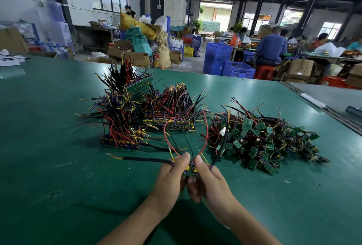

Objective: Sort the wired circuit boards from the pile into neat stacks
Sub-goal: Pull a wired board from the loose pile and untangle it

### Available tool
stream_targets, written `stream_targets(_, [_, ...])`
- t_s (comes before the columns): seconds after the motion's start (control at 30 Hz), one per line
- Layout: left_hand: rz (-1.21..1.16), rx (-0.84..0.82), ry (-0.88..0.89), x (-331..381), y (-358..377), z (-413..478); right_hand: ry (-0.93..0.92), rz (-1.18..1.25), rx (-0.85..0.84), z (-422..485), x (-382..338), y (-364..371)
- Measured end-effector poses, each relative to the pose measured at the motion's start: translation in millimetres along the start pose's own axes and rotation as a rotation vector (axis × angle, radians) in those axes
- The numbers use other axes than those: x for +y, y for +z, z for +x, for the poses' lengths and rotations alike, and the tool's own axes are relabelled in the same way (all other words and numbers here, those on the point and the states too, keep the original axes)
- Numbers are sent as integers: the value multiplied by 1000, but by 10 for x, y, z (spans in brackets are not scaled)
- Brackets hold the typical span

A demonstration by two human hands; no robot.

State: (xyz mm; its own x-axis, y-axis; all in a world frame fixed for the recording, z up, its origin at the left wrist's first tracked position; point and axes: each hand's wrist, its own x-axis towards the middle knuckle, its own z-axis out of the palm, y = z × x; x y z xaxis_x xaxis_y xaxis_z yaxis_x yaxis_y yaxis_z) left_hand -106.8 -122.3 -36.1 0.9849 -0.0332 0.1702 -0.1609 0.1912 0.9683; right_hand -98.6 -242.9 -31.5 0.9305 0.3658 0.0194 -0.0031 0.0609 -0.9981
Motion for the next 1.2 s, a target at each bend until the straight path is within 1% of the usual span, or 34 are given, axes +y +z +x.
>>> stream_targets(0.07, [105,37,91,-46,-13,17,-85,-137,64,25,21,-19])
stream_targets(0.13, [243,47,172,-105,-36,24,-134,-210,88,46,45,-63])
stream_targets(0.27, [403,72,183,-159,-41,39,-142,-238,126,68,92,-130])
stream_targets(0.4, [462,152,236,-155,-68,48,-157,-221,139,77,97,-120])
stream_targets(0.53, [414,125,235,-133,-66,53,-139,-221,136,76,84,-119])
stream_targets(0.67, [286,63,187,-82,-21,47,-68,-114,106,61,57,-131])
stream_targets(0.77, [104,-10,18,-18,0,28,55,123,35,45,11,-110])
stream_targets(0.83, [71,-14,-25,-1,-12,28,103,269,-12,53,-13,-98])
stream_targets(0.9, [60,14,-26,4,-12,31,86,246,-8,65,-9,-112])
stream_targets(1.0, [51,147,-72,-1,-7,56,20,122,111,82,-10,-136])
stream_targets(1.07, [132,160,-76,-27,-15,63,-7,80,173,103,3,-161])
stream_targets(1.1, [226,154,-58,-41,-19,59,-6,59,197,105,13,-177])
stream_targets(1.2, [511,157,68,-75,-48,32,28,-57,241,108,40,-201])
